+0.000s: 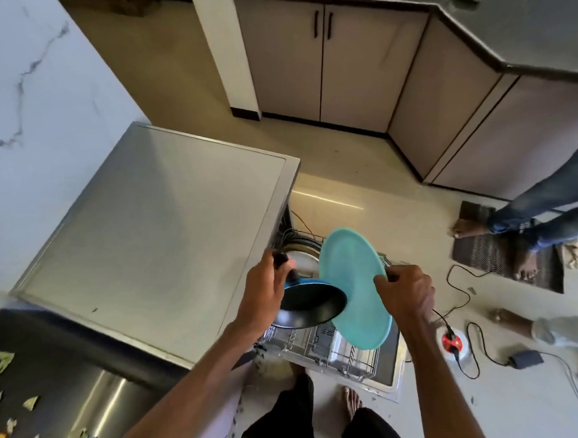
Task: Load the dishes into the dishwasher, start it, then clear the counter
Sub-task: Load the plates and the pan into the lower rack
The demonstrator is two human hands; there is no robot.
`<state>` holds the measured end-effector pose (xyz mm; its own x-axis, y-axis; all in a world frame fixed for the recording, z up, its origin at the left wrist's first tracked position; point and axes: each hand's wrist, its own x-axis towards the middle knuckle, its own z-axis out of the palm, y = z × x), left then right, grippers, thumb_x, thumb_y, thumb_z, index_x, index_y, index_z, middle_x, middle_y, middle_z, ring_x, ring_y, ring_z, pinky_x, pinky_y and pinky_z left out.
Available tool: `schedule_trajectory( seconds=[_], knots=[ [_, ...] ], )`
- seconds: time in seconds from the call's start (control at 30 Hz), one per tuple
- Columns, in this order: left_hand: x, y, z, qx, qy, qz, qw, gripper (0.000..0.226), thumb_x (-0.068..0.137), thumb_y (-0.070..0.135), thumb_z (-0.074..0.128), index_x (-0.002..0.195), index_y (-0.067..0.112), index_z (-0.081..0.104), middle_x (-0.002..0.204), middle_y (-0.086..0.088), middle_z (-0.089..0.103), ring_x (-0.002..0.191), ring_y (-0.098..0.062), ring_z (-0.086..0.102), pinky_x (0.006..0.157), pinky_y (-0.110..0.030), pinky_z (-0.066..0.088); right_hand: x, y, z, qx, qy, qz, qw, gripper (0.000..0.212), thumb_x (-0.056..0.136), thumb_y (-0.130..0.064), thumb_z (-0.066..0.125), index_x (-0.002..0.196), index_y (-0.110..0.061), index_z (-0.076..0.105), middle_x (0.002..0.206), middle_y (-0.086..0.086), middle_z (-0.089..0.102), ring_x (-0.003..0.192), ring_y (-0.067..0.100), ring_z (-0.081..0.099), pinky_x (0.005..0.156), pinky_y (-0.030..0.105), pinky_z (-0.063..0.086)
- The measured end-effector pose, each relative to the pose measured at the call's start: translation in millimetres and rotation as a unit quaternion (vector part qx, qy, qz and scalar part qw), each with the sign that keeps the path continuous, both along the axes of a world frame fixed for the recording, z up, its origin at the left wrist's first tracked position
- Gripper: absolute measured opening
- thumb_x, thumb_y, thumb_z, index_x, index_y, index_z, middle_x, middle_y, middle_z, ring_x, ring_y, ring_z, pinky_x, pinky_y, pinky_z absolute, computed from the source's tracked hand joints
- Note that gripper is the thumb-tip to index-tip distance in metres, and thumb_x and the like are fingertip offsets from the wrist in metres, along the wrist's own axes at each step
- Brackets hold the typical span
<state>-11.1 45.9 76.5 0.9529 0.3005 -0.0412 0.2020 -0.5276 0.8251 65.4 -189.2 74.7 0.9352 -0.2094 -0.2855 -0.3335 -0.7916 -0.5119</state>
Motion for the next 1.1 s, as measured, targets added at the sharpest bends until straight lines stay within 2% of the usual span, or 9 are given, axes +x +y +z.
schedule_trajectory(
  seconds=[0.13, 0.23, 0.37, 0.47, 0.63, 0.83, 0.9, 1.0, 1.1],
  knots=[
    [38.3, 5.8, -10.4, 0.049, -0.061, -0.002, 0.997, 0.023, 0.105, 0.031, 0.046, 0.106, 0.01, 0.055, 0.086, 0.001, 0.065, 0.075, -0.004, 0.061, 0.066, -0.007, 0.045, 13.5, 14.9, -22.7, 0.024, 0.01, 0.004, 1.0, 0.006, 0.071, -0.012, 0.069, 0.077, -0.011, 0.071, 0.056, -0.002, 0.052, 0.049, 0.018, 0.049, 0.048, 0.017, 0.029],
    [59.3, -1.8, -28.9, 0.054, -0.071, -0.016, 0.996, 0.032, 0.106, 0.04, 0.04, 0.104, 0.011, 0.054, 0.083, 0.002, 0.064, 0.073, -0.008, 0.062, 0.062, -0.019, 0.05, 24.2, 20.9, -43.5, 0.029, 0.028, -0.006, 0.999, 0.011, 0.07, -0.009, 0.069, 0.08, -0.007, 0.073, 0.062, 0.002, 0.061, 0.053, 0.023, 0.055, 0.047, 0.018, 0.033],
    [89.0, -16.4, -81.4, 0.019, -0.056, -0.017, 0.998, 0.028, 0.107, 0.029, 0.039, 0.1, 0.005, 0.051, 0.074, 0.016, 0.058, 0.066, -0.002, 0.059, 0.062, -0.024, 0.051, 44.2, 19.5, -86.2, 0.026, 0.021, -0.023, 0.999, 0.02, 0.071, -0.007, 0.068, 0.089, -0.011, 0.077, 0.074, 0.006, 0.071, 0.06, 0.023, 0.057, 0.051, 0.014, 0.03],
    [110.5, -29.4, -135.6, 0.013, -0.023, -0.017, 1.0, 0.027, 0.108, 0.029, 0.036, 0.104, 0.005, 0.047, 0.074, 0.01, 0.055, 0.065, -0.009, 0.057, 0.058, -0.031, 0.05, 60.1, 16.9, -130.1, 0.015, 0.015, -0.046, 0.999, 0.025, 0.071, -0.007, 0.067, 0.093, -0.012, 0.078, 0.075, 0.007, 0.072, 0.06, 0.024, 0.057, 0.051, 0.018, 0.032],
    [153.1, -45.4, -238.6, 0.048, 0.031, 0.068, 0.996, 0.02, 0.106, 0.022, 0.046, 0.109, 0.002, 0.05, 0.074, 0.006, 0.054, 0.061, -0.011, 0.054, 0.051, -0.014, 0.037, 89.8, 14.1, -209.7, -0.048, 0.007, -0.059, 0.997, 0.024, 0.075, -0.01, 0.063, 0.093, -0.016, 0.077, 0.07, 0.009, 0.069, 0.059, 0.03, 0.055, 0.061, 0.028, 0.038],
    [211.1, -47.5, -350.6, 0.059, 0.124, 0.172, 0.975, 0.017, 0.101, 0.018, 0.053, 0.105, 0.001, 0.05, 0.083, -0.014, 0.063, 0.08, -0.04, 0.062, 0.057, -0.029, 0.026, 137.3, 6.5, -270.0, -0.064, -0.028, -0.109, 0.992, 0.028, 0.081, -0.007, 0.059, 0.102, -0.013, 0.076, 0.084, 0.026, 0.068, 0.072, 0.044, 0.059, 0.067, 0.04, 0.045],
    [225.7, -50.6, -378.5, 0.058, 0.153, 0.156, 0.974, 0.016, 0.098, 0.012, 0.053, 0.11, 0.003, 0.048, 0.088, -0.016, 0.064, 0.085, -0.04, 0.064, 0.062, -0.034, 0.034, 152.4, 8.8, -288.4, -0.065, -0.047, -0.106, 0.991, 0.027, 0.081, -0.008, 0.058, 0.101, -0.015, 0.075, 0.084, 0.023, 0.069, 0.067, 0.041, 0.053, 0.063, 0.036, 0.04],
    [242.2, -56.6, -405.7, 0.07, 0.217, 0.104, 0.968, 0.035, 0.094, 0.005, 0.055, 0.127, 0.003, 0.045, 0.103, -0.021, 0.065, 0.096, -0.04, 0.063, 0.067, -0.035, 0.036, 170.6, 15.1, -311.6, -0.065, -0.07, -0.104, 0.99, 0.022, 0.081, -0.006, 0.058, 0.096, -0.013, 0.073, 0.075, 0.017, 0.066, 0.059, 0.034, 0.044, 0.062, 0.03, 0.034],
    [254.0, -57.9, -425.6, 0.058, 0.265, 0.078, 0.959, 0.047, 0.094, 0.013, 0.059, 0.137, 0.005, 0.041, 0.114, -0.023, 0.063, 0.109, -0.041, 0.059, 0.074, -0.041, 0.041, 182.0, 23.3, -325.1, -0.05, -0.085, -0.093, 0.991, 0.022, 0.079, -0.007, 0.055, 0.095, -0.012, 0.07, 0.064, 0.012, 0.054, 0.057, 0.036, 0.048, 0.055, 0.033, 0.038]
  ],
)
